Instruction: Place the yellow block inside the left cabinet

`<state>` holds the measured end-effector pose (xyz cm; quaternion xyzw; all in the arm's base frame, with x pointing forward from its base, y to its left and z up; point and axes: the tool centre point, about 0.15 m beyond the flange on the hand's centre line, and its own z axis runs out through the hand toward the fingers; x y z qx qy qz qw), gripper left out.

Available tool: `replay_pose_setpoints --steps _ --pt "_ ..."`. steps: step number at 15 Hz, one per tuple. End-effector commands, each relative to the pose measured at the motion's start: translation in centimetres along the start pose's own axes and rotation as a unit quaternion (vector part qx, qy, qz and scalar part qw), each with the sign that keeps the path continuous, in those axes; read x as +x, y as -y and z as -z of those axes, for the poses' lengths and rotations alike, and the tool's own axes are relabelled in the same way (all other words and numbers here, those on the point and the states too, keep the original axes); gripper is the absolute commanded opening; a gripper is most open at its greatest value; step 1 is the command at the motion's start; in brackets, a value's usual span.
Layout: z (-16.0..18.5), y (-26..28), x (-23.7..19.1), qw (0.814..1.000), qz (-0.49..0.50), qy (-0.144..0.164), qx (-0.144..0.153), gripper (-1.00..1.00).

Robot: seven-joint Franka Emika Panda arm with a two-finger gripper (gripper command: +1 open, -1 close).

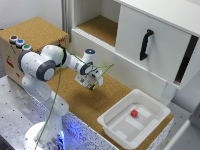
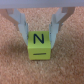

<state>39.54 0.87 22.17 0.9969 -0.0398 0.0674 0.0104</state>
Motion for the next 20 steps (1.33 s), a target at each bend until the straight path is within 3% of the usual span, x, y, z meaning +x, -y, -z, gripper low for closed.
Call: replay_pose_setpoints --steps 1,6,13,16,20 --pt "7.6 2.6 4.0 0.999 -0.003 -0.037 -0.021 -1.00" --pt "17.0 6.1 11.6 0.990 0.050 -0.133 -0.024 -1.00" --pt "26.0 11.3 23.7 0.969 0.117 -0.216 -0.035 -1.00" --pt "26.7 12.9 28.3 0.966 0.126 -0.225 -0.032 -1.00" --pt "24.5 14.2 33.3 0.973 0.111 -0.203 -0.021 -1.00"
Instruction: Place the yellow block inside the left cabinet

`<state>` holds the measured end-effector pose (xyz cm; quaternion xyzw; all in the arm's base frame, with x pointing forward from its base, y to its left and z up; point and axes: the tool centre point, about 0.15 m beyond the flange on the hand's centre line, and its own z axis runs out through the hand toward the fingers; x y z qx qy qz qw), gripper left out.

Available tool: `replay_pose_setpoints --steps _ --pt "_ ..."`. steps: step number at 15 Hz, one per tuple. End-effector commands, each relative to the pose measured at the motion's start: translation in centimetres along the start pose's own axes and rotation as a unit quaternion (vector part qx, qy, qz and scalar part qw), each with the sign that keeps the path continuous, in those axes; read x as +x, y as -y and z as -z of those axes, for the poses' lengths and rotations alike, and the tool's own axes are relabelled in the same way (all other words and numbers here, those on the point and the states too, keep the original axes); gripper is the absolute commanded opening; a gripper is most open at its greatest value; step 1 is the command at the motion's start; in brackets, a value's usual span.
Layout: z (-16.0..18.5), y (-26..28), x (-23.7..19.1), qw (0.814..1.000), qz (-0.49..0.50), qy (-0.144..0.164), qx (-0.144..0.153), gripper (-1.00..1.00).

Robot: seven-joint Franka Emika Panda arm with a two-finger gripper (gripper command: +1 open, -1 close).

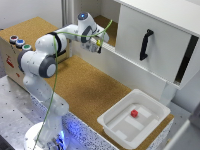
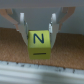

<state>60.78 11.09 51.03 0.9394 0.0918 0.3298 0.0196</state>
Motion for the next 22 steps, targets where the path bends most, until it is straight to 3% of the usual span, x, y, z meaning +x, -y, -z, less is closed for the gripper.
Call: replay_pose_setpoints --steps 1,3,4,6,10,13,16,18,22 --pt "-7.2 0.5 7.7 0.997 -0.017 0.074 -0.027 -1.00" --pt "-8.6 0.8 7.8 0.996 -0.037 0.082 -0.025 -1.00" --pt "-8.4 0.9 7.6 0.996 -0.044 0.077 -0.022 1.00" --pt "-6.6 1.8 7.2 0.997 -0.036 0.058 -0.028 1.00" --pt "0.2 4.4 4.1 0.999 -0.019 0.013 -0.048 1.00" --pt "2.7 5.4 -0.8 0.999 -0.040 0.020 -0.023 1.00" --pt "3.7 5.9 -4.8 0.997 -0.054 0.031 -0.035 1.00" --pt "4.5 6.0 -7.5 0.996 -0.080 0.036 -0.026 1.00" --pt "3.8 6.5 -11.8 0.992 -0.094 0.078 -0.013 1.00"
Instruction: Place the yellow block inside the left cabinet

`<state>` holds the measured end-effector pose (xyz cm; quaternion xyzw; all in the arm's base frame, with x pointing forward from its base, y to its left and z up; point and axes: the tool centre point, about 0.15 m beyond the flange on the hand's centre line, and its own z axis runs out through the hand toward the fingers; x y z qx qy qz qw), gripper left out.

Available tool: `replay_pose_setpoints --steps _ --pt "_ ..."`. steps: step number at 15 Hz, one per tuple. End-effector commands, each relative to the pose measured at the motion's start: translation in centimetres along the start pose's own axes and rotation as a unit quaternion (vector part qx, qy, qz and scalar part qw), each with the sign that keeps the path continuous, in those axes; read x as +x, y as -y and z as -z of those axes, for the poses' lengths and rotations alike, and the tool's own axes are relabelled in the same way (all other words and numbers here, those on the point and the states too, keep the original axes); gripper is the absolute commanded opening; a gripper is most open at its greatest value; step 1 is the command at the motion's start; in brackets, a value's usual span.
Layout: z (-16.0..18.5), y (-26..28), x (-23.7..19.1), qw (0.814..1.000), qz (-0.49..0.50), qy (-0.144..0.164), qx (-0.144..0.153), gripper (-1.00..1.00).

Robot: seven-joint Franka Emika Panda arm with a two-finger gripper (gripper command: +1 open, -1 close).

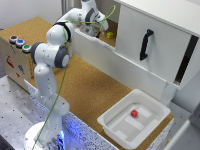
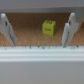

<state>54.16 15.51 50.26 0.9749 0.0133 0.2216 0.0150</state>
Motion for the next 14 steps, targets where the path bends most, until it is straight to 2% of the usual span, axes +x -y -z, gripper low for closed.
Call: replay_pose_setpoints --steps 1,5,8,11,14 --pt "-2.0 0.0 -7.9 0.999 -0.021 -0.026 0.007 1.00" --pt "-5.2 2.1 -13.5 0.999 -0.004 0.028 0.036 1.00" --pt "-5.7 2.5 -16.3 0.996 -0.002 0.058 0.066 1.00" --pt "-6.2 3.1 -18.3 0.990 -0.006 0.085 0.109 1.00" --pt "-5.7 3.8 -19.5 0.988 0.007 0.078 0.133 1.00"
